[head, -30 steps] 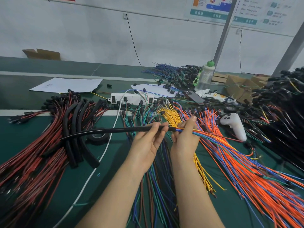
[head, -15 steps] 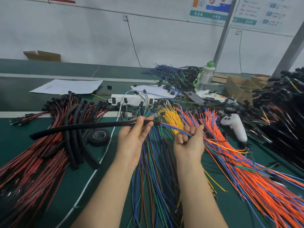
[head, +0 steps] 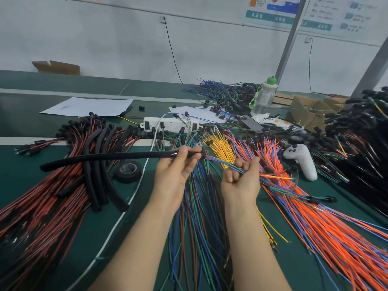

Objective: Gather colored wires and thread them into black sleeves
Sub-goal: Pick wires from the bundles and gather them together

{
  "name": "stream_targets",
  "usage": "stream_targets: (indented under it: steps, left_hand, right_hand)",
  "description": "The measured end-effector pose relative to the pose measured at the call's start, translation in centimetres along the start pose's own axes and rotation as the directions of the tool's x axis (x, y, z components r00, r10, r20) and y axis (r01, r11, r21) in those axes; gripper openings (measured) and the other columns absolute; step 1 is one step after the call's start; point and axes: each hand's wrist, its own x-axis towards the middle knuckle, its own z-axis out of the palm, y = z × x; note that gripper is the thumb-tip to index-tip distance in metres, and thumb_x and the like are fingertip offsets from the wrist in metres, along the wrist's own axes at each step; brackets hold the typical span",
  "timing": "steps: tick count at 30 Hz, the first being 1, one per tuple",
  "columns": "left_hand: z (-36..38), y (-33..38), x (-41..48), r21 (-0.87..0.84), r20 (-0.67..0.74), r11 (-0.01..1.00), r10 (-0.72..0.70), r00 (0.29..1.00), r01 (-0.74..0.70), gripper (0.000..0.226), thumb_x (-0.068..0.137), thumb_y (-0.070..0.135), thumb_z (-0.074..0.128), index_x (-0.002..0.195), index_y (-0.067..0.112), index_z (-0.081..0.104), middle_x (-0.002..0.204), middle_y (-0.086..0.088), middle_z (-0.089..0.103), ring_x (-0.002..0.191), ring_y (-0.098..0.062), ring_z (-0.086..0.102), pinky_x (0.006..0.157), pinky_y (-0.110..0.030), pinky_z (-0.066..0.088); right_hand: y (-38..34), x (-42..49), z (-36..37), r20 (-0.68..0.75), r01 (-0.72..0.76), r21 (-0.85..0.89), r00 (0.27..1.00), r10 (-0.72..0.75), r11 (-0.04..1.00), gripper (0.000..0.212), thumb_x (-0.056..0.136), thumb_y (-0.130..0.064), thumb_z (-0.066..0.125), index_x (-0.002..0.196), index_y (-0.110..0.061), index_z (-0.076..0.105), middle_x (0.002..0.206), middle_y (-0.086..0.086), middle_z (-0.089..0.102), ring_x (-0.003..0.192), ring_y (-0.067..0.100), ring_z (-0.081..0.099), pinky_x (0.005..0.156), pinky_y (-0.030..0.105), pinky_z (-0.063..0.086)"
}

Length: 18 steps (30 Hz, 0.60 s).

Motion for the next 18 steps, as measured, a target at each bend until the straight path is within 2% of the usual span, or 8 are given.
stream_targets:
  steps: [4, 5, 8, 12, 14, 18]
  left_hand:
    - [1.2, -1.7, -1.1, 0.148, 0.148, 0.989, -0.047, 0.988, 0.025, 0.025, 0.097, 0.01, 0.044, 0.085, 0.003, 0.065, 0.085, -0.006, 0.074, 0.068, -0.006, 0.067, 0.063, -0.013, 0.052]
    - [1.3, -1.9, -1.2, 0.156, 0.157, 0.987, -0.046, 0.987, 0.021, 0.027, 0.098, 0.009, 0.043, 0.084, 0.002, 0.066, 0.082, -0.005, 0.074, 0.068, -0.005, 0.067, 0.063, -0.013, 0.051]
    - [1.0, -1.2, -0.7, 0.056, 0.058, 0.998, -0.026, 0.998, 0.023, 0.026, 0.098, 0.008, 0.043, 0.083, 0.0, 0.063, 0.08, -0.004, 0.073, 0.067, -0.006, 0.067, 0.062, -0.012, 0.052]
    - [-0.3, 0.5, 0.2, -0.108, -0.048, 0.994, -0.007, 0.999, 0.002, 0.023, 0.097, 0.008, 0.045, 0.082, 0.002, 0.061, 0.08, -0.007, 0.072, 0.068, -0.006, 0.068, 0.062, -0.012, 0.053]
    - [-0.4, 0.7, 0.2, -0.107, -0.045, 0.994, -0.006, 0.999, 0.001, 0.021, 0.097, 0.009, 0.046, 0.084, 0.002, 0.06, 0.078, -0.006, 0.073, 0.067, -0.006, 0.068, 0.062, -0.011, 0.052]
    - [0.2, -0.3, -0.4, 0.026, 0.03, 0.998, -0.066, 0.997, 0.065, 0.022, 0.097, 0.01, 0.045, 0.087, -0.001, 0.061, 0.08, -0.006, 0.074, 0.065, -0.005, 0.067, 0.059, -0.011, 0.052]
  right_hand:
    - [1.8, -0.4, 0.5, -0.042, 0.036, -0.181, 0.998, -0.045, 0.983, 0.045, 0.101, -0.039, 0.041, 0.063, -0.015, 0.035, 0.047, 0.002, 0.045, 0.026, 0.006, 0.028, 0.029, 0.014, 0.019]
    - [2.1, -0.5, 0.5, -0.034, 0.022, -0.2, 0.999, -0.03, 0.98, 0.045, 0.101, -0.039, 0.042, 0.063, -0.015, 0.036, 0.05, 0.004, 0.047, 0.028, 0.006, 0.03, 0.029, 0.014, 0.02]
    - [1.9, -0.5, 0.4, 0.053, -0.034, -0.14, 0.998, 0.042, 0.99, 0.037, 0.098, -0.037, 0.048, 0.068, -0.016, 0.045, 0.064, 0.001, 0.049, 0.032, 0.005, 0.028, 0.032, 0.014, 0.019]
    - [0.5, -0.2, 0.3, 0.102, -0.099, 0.069, 0.991, 0.092, 0.993, 0.034, 0.093, -0.039, 0.055, 0.067, -0.02, 0.045, 0.058, -0.005, 0.052, 0.033, 0.005, 0.025, 0.032, 0.014, 0.019]
    - [0.4, -0.2, 0.2, 0.068, -0.084, 0.052, 0.994, 0.081, 0.995, 0.037, 0.094, -0.04, 0.054, 0.066, -0.02, 0.04, 0.058, -0.005, 0.051, 0.032, 0.005, 0.024, 0.031, 0.014, 0.019]
    - [0.9, -0.2, 0.1, -0.059, 0.021, -0.101, 0.998, -0.027, 0.995, 0.042, 0.097, -0.043, 0.048, 0.065, -0.018, 0.036, 0.063, -0.002, 0.048, 0.03, 0.005, 0.026, 0.031, 0.015, 0.019]
